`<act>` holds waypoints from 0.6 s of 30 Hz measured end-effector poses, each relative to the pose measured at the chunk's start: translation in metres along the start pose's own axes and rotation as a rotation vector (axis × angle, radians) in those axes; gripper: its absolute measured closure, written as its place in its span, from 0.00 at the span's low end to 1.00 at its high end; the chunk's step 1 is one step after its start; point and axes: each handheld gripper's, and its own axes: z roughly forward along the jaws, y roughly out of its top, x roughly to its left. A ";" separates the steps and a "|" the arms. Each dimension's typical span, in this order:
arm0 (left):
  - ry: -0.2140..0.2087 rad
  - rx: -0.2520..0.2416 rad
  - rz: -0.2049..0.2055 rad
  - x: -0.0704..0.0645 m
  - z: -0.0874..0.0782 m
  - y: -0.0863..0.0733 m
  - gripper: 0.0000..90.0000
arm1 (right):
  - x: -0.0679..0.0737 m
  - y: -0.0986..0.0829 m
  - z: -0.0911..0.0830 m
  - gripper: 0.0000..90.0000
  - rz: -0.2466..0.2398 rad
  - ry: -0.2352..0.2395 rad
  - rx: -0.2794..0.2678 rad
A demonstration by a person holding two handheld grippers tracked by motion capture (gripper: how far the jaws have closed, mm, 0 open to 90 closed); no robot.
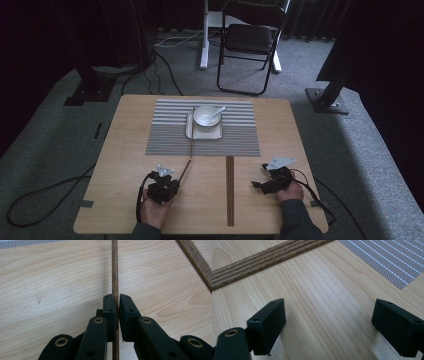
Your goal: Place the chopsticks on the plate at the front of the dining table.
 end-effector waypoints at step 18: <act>0.015 0.000 -0.016 0.002 0.012 0.009 0.93 | 0.000 0.000 0.000 0.13 0.001 0.000 0.000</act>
